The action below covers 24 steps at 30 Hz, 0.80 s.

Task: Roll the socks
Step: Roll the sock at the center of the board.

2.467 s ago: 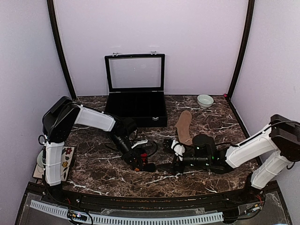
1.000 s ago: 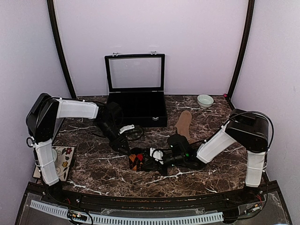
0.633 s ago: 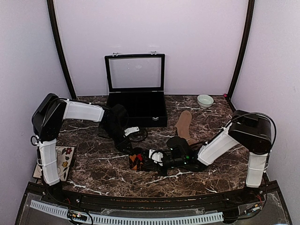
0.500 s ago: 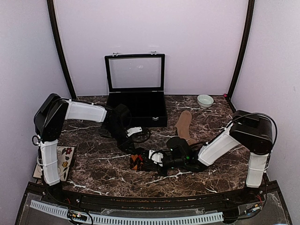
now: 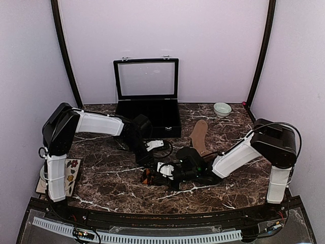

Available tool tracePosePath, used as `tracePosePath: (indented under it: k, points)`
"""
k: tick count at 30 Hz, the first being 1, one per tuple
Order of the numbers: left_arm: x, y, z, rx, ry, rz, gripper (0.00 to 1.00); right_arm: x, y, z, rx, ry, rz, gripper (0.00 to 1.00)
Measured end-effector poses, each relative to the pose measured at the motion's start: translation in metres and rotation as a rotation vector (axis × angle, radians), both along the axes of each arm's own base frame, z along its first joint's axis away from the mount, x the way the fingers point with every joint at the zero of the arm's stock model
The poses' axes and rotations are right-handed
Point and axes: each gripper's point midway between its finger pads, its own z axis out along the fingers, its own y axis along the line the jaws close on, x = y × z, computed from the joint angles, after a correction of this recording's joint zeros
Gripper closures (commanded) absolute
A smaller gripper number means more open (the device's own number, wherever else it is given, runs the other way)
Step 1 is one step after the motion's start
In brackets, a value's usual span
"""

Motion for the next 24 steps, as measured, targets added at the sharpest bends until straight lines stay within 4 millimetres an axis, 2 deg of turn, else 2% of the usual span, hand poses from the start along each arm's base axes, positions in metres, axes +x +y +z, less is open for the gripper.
tracePosePath:
  k: [4, 8, 15, 24]
  points:
    - [0.004, 0.001, 0.000, 0.022, -0.016, 0.026, 0.62, 0.001, -0.002, -0.002, 0.002, 0.061, -0.057, 1.00]
    - [0.012, 0.000, 0.002, 0.002, -0.030, 0.043, 0.58, 0.004, 0.001, -0.002, -0.005, 0.197, -0.153, 1.00]
    - [0.021, 0.008, 0.004, -0.011, -0.022, 0.071, 0.57, 0.012, 0.022, -0.007, -0.032, 0.449, -0.296, 1.00]
    - [0.040, 0.026, 0.007, -0.016, -0.033, 0.116, 0.41, 0.011, 0.020, -0.009, -0.041, 0.636, -0.425, 1.00]
